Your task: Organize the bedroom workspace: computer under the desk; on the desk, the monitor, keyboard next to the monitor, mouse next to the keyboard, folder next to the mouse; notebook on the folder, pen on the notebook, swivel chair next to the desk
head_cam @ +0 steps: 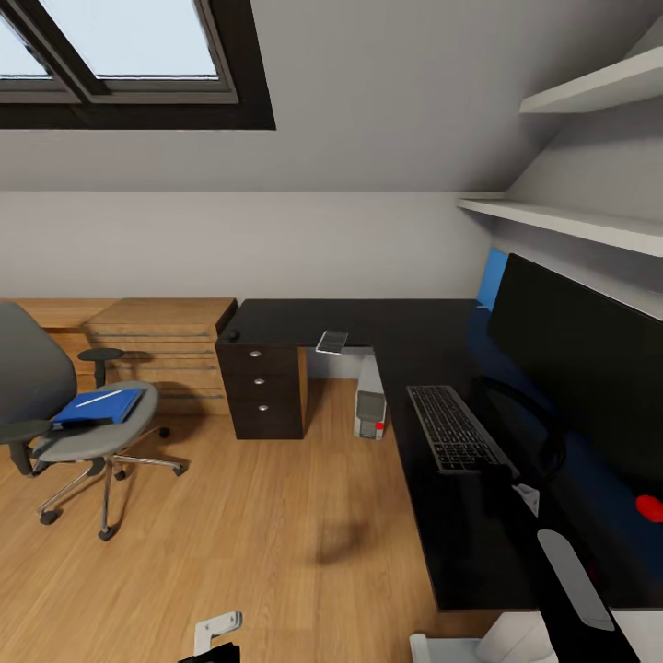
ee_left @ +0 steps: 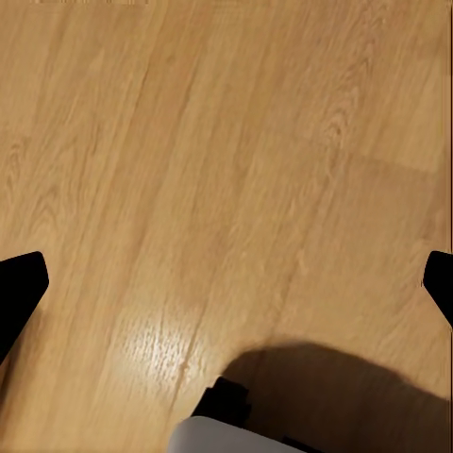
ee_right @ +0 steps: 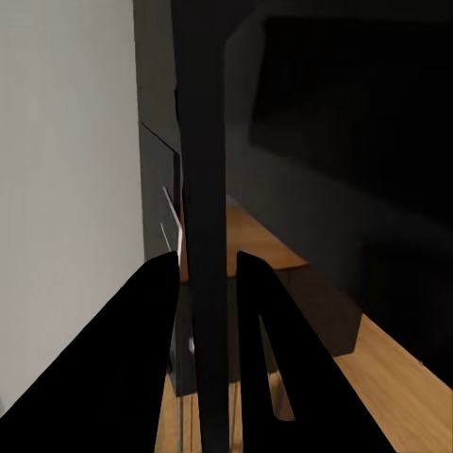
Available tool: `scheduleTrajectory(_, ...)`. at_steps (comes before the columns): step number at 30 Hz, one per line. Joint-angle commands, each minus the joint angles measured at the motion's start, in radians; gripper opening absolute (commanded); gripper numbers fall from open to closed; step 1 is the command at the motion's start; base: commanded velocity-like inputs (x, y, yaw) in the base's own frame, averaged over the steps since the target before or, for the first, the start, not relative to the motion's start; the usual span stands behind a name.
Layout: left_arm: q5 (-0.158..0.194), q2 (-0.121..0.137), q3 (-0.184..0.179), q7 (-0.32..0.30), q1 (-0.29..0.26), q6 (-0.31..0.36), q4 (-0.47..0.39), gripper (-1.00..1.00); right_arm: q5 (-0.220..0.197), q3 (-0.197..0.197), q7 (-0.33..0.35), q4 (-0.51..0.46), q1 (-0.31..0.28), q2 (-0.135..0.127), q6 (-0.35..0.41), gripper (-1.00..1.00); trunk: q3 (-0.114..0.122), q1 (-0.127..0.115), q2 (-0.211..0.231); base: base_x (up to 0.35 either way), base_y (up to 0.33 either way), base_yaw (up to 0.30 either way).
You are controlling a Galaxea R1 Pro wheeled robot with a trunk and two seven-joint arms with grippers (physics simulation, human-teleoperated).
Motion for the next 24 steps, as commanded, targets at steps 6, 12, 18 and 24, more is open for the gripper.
scheduleTrajectory(6,0.011,0.001,-0.008,0.005,-0.001,-0.031,-0.003,1.0,-0.008,-0.003,-0.007,-0.002,-0.001,0.0,0.004,-1.0,-0.001,0.0,-0.001,0.02,-0.016,0.0)
scheduleTrajectory(12,0.011,0.002,-0.007,0.005,-0.001,-0.034,-0.003,1.0,-0.008,-0.002,-0.007,-0.002,-0.001,0.0,0.004,-1.0,-0.001,0.0,-0.001,0.117,-0.001,0.0)
scheduleTrajectory(18,0.011,0.002,-0.008,0.005,-0.001,-0.034,-0.003,1.0,-0.006,-0.001,-0.007,-0.002,-0.001,-0.001,0.003,-1.0,-0.001,0.0,-0.001,0.15,0.0,0.0)
scheduleTrajectory(24,0.011,0.002,-0.007,0.005,-0.001,-0.034,-0.003,1.0,-0.006,-0.001,-0.007,-0.002,-0.001,-0.001,0.003,-1.0,-0.001,0.0,-0.001,0.017,0.0,0.0)
